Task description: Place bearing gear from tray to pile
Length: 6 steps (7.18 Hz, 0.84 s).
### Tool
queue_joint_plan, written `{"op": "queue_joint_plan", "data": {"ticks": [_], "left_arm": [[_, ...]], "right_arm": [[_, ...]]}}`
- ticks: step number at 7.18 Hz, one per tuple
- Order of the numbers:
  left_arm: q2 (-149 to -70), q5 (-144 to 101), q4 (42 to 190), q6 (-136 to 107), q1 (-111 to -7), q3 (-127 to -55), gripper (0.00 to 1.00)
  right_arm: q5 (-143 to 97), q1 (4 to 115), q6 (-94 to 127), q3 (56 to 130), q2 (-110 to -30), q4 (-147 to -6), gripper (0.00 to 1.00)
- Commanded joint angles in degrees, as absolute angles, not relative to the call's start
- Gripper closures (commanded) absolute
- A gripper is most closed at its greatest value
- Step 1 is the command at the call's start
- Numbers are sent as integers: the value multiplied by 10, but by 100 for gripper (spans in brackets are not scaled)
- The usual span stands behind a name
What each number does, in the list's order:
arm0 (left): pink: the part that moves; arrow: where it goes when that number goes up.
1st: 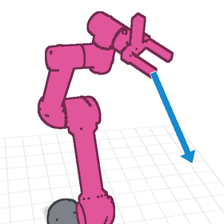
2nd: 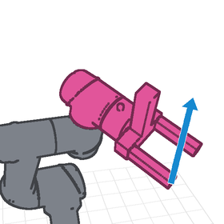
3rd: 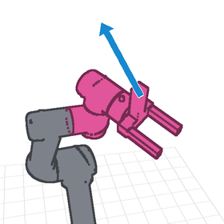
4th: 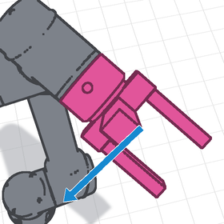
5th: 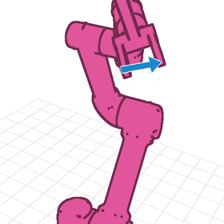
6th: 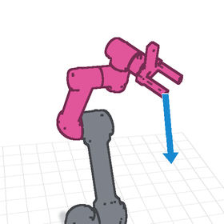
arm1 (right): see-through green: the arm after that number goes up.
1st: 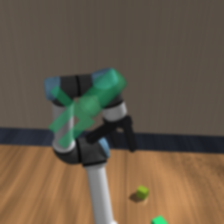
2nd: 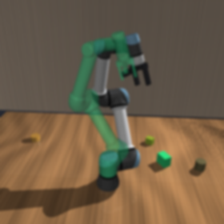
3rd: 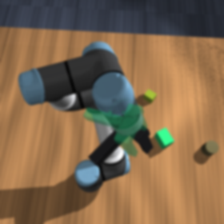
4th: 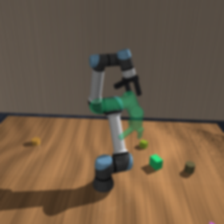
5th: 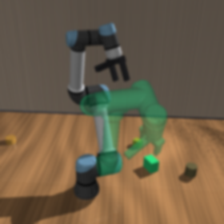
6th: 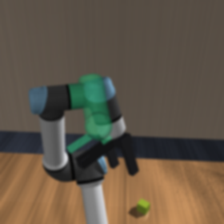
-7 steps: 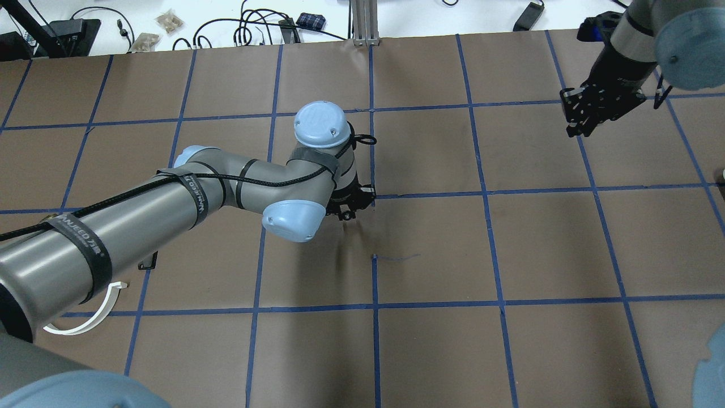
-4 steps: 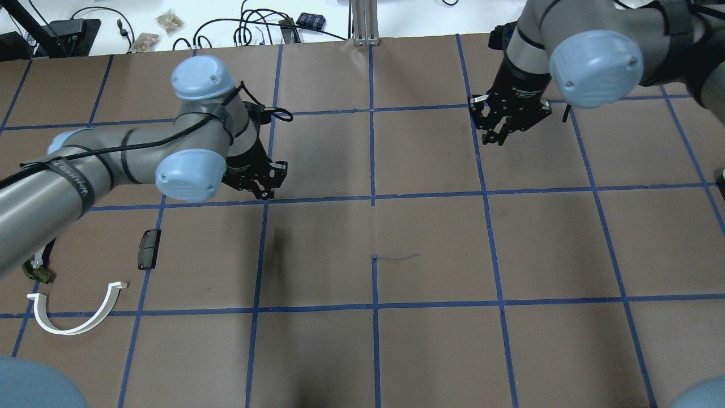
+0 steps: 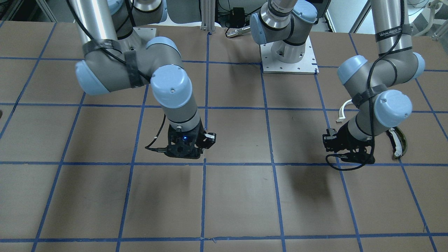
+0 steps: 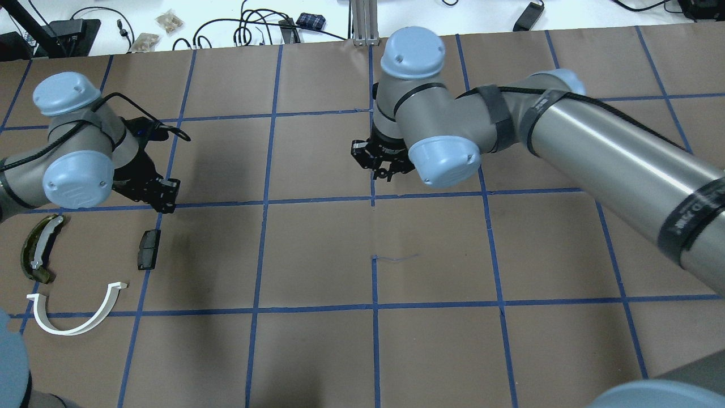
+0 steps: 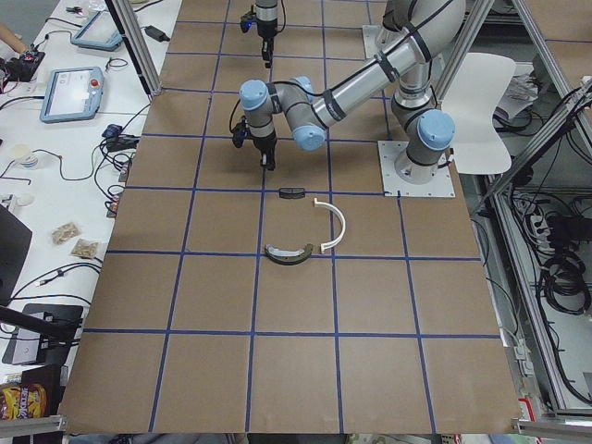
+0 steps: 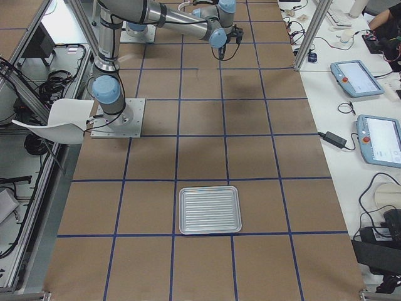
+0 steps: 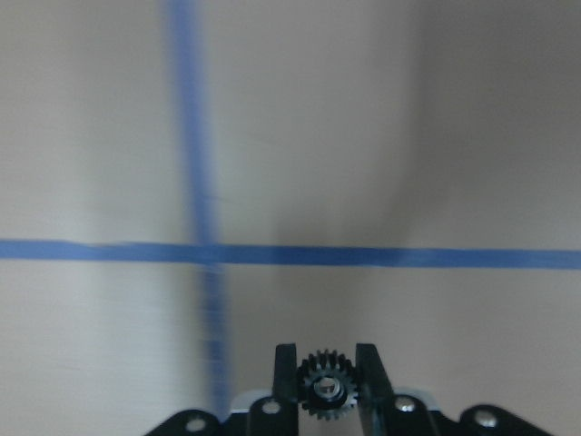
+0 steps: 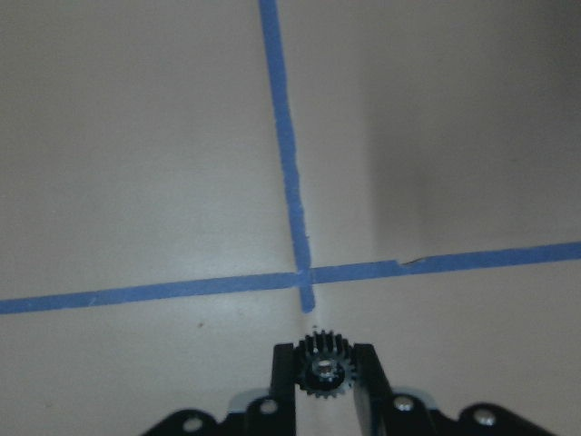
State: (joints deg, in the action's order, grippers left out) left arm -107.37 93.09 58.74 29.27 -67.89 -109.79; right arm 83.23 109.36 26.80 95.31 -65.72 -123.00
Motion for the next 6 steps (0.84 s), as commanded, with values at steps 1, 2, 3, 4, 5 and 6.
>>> {"op": "queue_joint_plan", "data": {"ticks": [1,2,3,4,5,6], "left_arm": [[-1085,934,570,407,-608,-1103,96],[-1092,943,554,438,-588,-1105,95],[-1099,955,542,477,-554,-1106,95],[-1109,954,541,485,-519,-1107,94],[-1116,952,541,486,-512,-1107,86],[-1118,950,541,487,-512,-1108,73]], "right_arm": [[835,1131,298,987,-627,-1264,100],[836,1135,300,1009,-628,-1266,100],[841,1136,301,1013,-633,-1266,100],[840,1137,301,1013,-633,-1266,69],[840,1137,294,1009,-630,-1268,24],[838,1136,294,1007,-633,-1262,0]]}}
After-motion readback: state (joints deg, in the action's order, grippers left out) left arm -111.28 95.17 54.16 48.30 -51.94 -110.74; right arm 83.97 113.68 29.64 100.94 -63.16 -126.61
